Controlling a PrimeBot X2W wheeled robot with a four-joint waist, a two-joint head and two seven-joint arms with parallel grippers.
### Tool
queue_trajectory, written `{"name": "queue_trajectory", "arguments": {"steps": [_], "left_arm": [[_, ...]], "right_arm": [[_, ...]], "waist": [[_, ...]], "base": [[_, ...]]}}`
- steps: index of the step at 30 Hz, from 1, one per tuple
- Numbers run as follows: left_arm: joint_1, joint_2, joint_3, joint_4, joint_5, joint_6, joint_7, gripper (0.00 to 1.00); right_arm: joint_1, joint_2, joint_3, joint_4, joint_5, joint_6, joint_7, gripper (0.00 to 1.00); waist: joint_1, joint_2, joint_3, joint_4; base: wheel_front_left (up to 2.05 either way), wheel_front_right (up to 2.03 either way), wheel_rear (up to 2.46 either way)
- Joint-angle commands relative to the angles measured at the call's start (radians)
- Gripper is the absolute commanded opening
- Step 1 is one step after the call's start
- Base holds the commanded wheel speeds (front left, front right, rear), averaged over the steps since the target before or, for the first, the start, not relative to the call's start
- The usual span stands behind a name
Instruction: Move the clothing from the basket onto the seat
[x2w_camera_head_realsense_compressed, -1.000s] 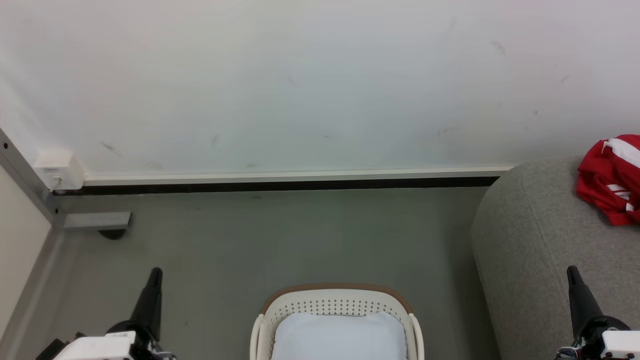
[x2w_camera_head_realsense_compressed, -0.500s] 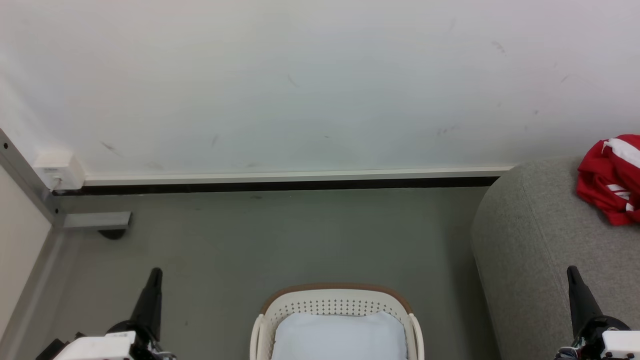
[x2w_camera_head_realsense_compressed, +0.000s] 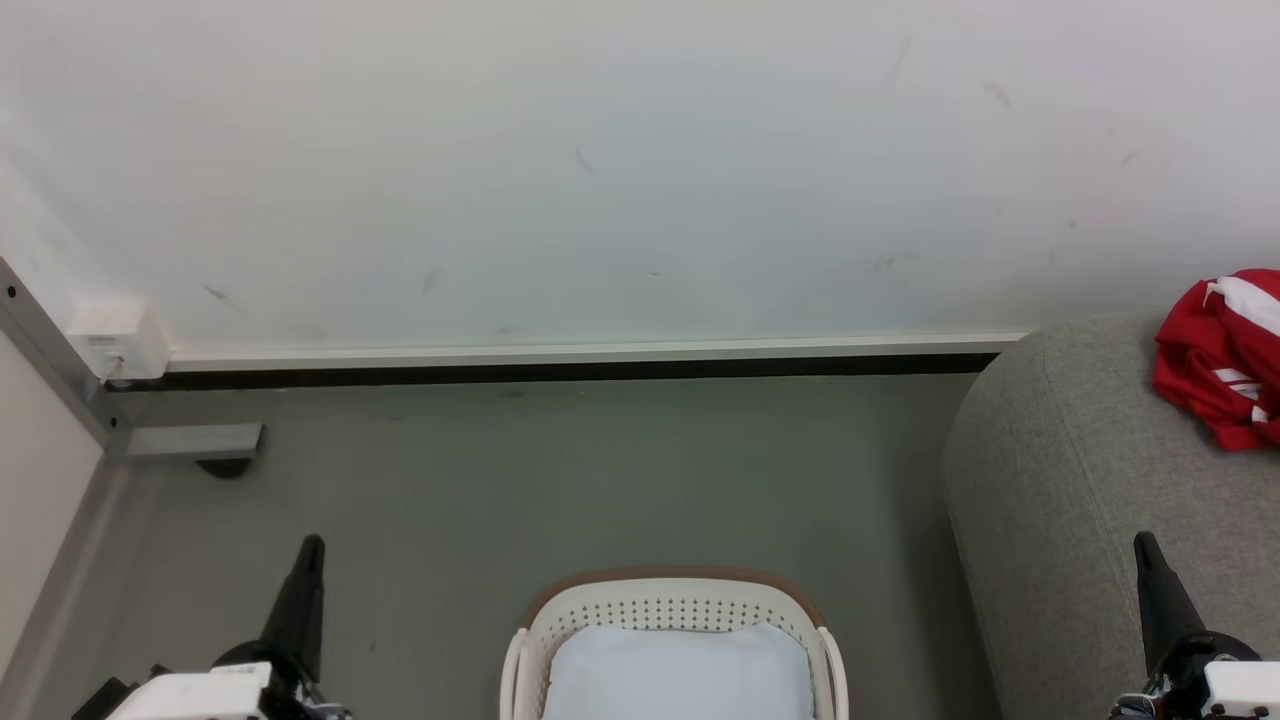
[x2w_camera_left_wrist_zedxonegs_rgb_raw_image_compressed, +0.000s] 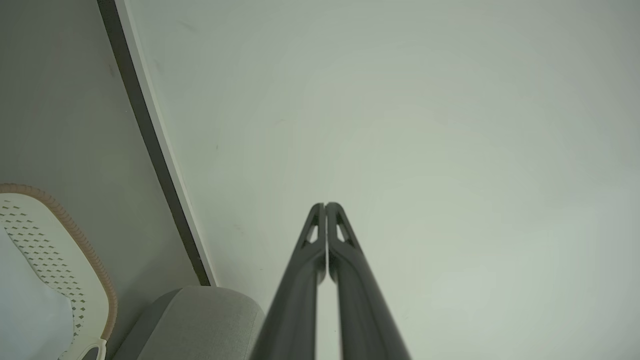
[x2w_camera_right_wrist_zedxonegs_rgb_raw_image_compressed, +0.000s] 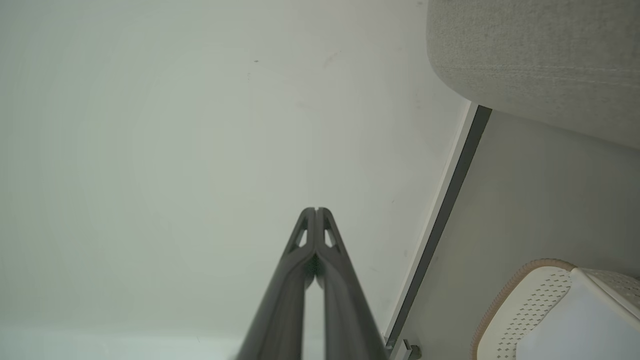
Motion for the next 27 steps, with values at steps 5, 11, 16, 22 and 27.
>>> {"name": "queue_trajectory", "arguments": {"steps": [5,11,16,22,27], "left_arm": [[-0.009,0.002,0.002,-0.004,-0.014,-0.002,0.003,0.0],[-0.009,0.002,0.001,-0.004,-0.014,-0.002,0.003,0.0],[-0.009,0.002,0.001,-0.004,-0.014,-0.002,0.003,0.0],[-0.009,0.002,0.001,-0.004,-0.014,-0.002,0.003,0.0],[-0.009,0.002,0.001,-0.004,-0.014,-0.002,0.003,0.0]], "right_arm": [[-0.012,-0.007,-0.002,-0.005,0.001,-0.002,0.003,0.0],[-0.012,-0.007,-0.002,-0.005,0.001,-0.002,0.003,0.0],[-0.012,-0.007,-0.002,-0.005,0.001,-0.002,0.003,0.0],[-0.012,-0.007,-0.002,-0.006,0.001,-0.002,0.003,0.0],[-0.012,-0.007,-0.002,-0.006,0.001,-0.002,0.003,0.0]], "waist": [[0.0,-0.0001,0.0,0.0],[0.0,-0.0001,0.0,0.0],[0.0,-0.0001,0.0,0.0],[0.0,-0.0001,0.0,0.0],[0.0,-0.0001,0.0,0.0]], "base": [[0.0,0.0,0.0],[0.0,0.0,0.0],[0.0,0.0,0.0],[0.0,0.0,0.0],[0.0,0.0,0.0]]}}
